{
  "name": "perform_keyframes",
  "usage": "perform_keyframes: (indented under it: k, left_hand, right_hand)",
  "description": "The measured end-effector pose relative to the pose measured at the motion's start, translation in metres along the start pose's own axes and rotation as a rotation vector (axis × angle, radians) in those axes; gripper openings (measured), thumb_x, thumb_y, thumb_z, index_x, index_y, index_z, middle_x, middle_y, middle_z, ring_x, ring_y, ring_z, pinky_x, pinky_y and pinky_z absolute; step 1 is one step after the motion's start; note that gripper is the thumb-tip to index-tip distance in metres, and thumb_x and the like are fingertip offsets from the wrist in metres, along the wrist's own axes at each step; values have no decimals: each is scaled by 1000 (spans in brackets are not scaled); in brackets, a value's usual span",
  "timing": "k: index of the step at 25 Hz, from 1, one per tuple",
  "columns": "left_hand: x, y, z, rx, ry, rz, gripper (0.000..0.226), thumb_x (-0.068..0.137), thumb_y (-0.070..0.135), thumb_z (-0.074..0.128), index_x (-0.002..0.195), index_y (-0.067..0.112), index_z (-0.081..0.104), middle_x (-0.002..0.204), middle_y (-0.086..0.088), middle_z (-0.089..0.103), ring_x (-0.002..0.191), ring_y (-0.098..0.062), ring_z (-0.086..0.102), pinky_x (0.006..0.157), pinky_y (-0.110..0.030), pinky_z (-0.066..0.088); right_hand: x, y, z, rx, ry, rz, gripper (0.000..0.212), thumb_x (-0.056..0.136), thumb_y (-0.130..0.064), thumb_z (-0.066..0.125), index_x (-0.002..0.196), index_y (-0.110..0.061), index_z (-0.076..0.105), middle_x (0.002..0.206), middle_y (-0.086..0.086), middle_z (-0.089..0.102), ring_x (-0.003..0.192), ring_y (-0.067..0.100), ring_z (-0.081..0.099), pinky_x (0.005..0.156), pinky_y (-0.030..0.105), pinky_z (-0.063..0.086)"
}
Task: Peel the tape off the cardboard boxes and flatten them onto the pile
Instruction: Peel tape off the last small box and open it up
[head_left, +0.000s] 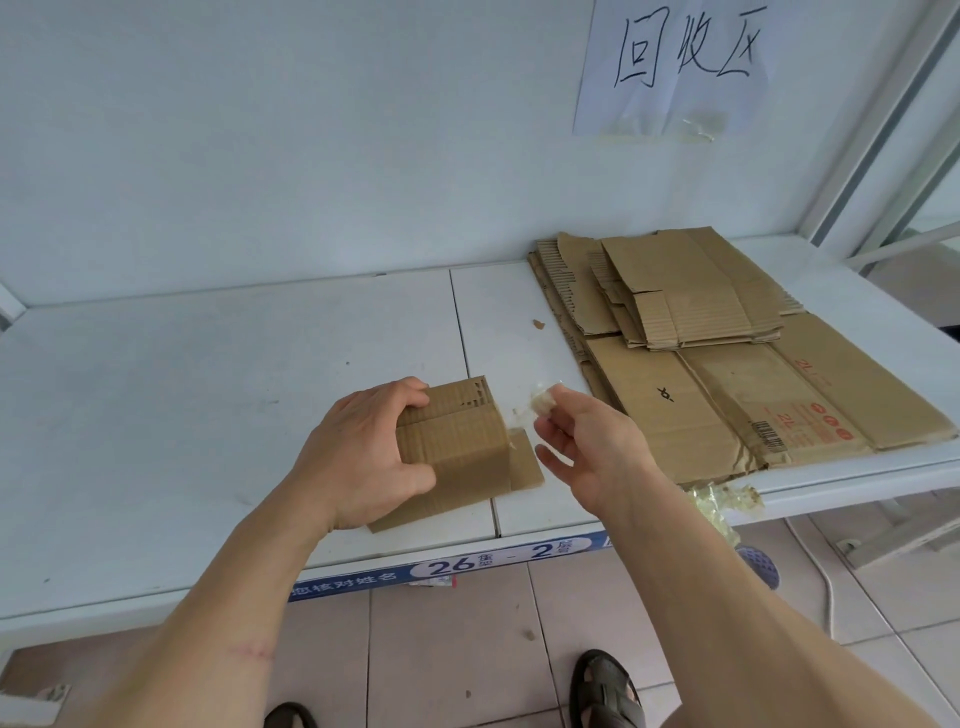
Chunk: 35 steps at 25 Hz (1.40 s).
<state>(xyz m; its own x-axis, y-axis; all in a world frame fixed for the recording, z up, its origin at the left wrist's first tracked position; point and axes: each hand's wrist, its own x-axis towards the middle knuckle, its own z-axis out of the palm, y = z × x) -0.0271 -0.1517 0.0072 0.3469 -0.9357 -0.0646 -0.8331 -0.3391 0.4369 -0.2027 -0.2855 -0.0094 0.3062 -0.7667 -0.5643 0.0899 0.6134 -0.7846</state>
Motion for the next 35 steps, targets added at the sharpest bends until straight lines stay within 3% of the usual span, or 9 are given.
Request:
perform_keyframes:
  k: [4, 10, 13, 16, 19, 24, 27, 33, 35]
  left_hand:
    - [1, 4, 3, 19, 2, 20, 81, 60, 46, 54, 137, 29, 35, 148, 20, 32, 132, -12, 32, 106, -32, 31]
    - [2, 4, 4, 1, 10, 7, 81, 60, 46, 54, 136, 29, 35, 148, 20, 32, 131, -12, 32, 106, -33, 32]
    - [2, 4, 4, 8, 10, 7, 80, 59, 46, 53, 136, 30, 35, 148, 21, 32, 131, -12, 32, 106, -32, 32]
    - [3, 7, 6, 20, 8, 14, 80, 59, 46, 53, 136, 30, 35, 147, 22, 32, 133, -12, 31, 107, -32, 30]
    - [4, 8, 7, 34, 8, 14, 81, 59, 46, 53, 136, 30, 35, 148, 22, 32, 133, -13, 31, 107, -32, 31]
    - [5, 8, 7, 32, 11, 13, 81, 59, 46, 54, 136, 30, 35, 146, 21, 34, 130, -13, 33, 104, -33, 33]
    - [5, 10, 7, 33, 19, 18, 80, 59, 46, 54, 135, 31, 36, 145, 21, 34, 129, -13, 34, 103, -33, 34]
    - [1, 18, 9, 20, 6, 43, 80, 60, 46, 56, 136, 31, 35, 146, 20, 34, 128, -13, 35, 102, -33, 35]
    - [0, 22, 10, 44, 7, 47, 79, 64, 45, 62, 136, 31, 34, 146, 18, 35, 127, -14, 37, 101, -34, 37]
  right_hand:
    - [-8, 11, 2, -239, -98, -3, 28, 95, -41, 61, 94, -18, 77, 94, 0, 72, 88, 16, 63, 90, 41, 55]
    - [-10, 8, 4, -242, -163, -60, 65, 98, -61, 37, 72, -18, 77, 79, 1, 66, 72, 16, 55, 81, 37, 48]
    - [-13, 11, 4, -477, -148, -203, 40, 93, -55, 55, 86, -21, 75, 85, -4, 73, 78, 12, 64, 78, 30, 47]
    - [-10, 14, 4, -393, -101, -216, 17, 92, -31, 68, 108, -26, 68, 88, 0, 73, 72, 10, 66, 79, 29, 50]
    - [-6, 15, 4, -299, -60, -160, 9, 94, -25, 66, 103, -25, 67, 83, 1, 72, 64, 11, 64, 79, 31, 54]
    - [-3, 20, 3, -452, -106, -145, 41, 94, -58, 49, 99, -24, 73, 95, -4, 73, 95, 16, 67, 93, 41, 53]
    - [-4, 17, -5, -450, -153, -96, 25, 93, -45, 62, 107, -27, 72, 109, -6, 70, 110, 16, 60, 103, 45, 47]
    - [-13, 10, -15, -326, -178, -154, 5, 89, -16, 71, 92, -12, 73, 86, 5, 71, 78, 14, 60, 77, 27, 47]
    - [-16, 6, -25, -294, -173, -186, 8, 86, -11, 73, 93, -14, 71, 80, 2, 68, 74, 14, 58, 78, 27, 48]
